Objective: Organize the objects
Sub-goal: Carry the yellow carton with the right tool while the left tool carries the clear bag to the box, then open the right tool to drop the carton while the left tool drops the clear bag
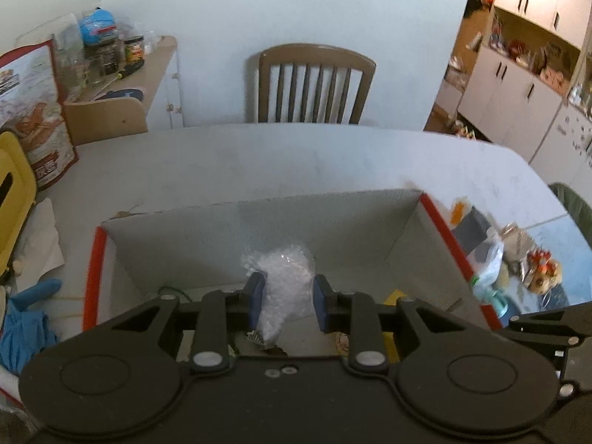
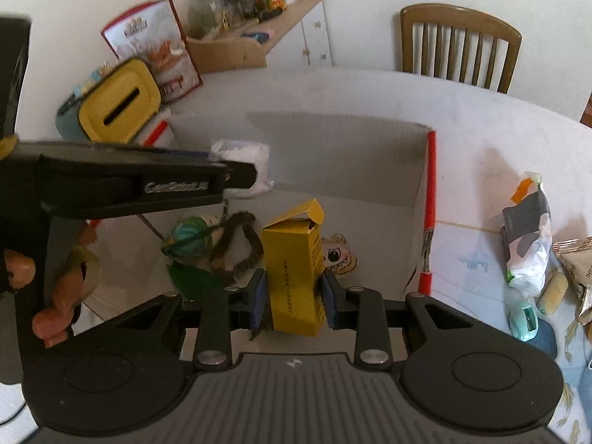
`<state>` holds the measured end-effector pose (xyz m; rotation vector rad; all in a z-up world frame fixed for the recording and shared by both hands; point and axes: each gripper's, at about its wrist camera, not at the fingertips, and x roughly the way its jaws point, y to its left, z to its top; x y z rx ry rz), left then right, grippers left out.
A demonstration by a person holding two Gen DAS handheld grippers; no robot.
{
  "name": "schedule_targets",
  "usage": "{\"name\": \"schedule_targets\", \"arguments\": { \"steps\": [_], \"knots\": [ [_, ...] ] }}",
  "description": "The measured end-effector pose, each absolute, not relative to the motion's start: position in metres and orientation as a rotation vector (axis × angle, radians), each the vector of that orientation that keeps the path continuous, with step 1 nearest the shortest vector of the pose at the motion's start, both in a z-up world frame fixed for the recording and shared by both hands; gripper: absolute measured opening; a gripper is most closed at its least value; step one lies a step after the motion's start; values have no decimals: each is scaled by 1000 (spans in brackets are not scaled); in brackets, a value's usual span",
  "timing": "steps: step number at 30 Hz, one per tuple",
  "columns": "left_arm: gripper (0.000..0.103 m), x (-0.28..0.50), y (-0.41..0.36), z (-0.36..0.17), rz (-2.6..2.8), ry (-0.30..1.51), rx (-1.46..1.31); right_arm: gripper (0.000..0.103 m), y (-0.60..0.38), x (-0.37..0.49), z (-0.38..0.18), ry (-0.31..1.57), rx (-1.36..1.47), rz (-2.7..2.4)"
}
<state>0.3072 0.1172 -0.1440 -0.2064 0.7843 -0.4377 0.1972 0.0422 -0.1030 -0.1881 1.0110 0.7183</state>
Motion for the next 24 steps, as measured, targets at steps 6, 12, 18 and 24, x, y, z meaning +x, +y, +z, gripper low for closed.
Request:
{"name": "schedule_targets", "arguments": {
  "steps": [6,12,18,24],
  "knots": [
    [27,322,105,-160,-459,865,-171,31,51,199,-119,1062,-262,717],
    [27,333,94,-174,-474,960,-125,31,57,201,-127,1083,-279,719],
    [27,338,87,-182,-487,1031,-86,31,62,202,-131,1096,-285,723],
    [28,343,80,-189,-496,1100,-54,31,61,202,-133,1104,-277,721]
  ]
}}
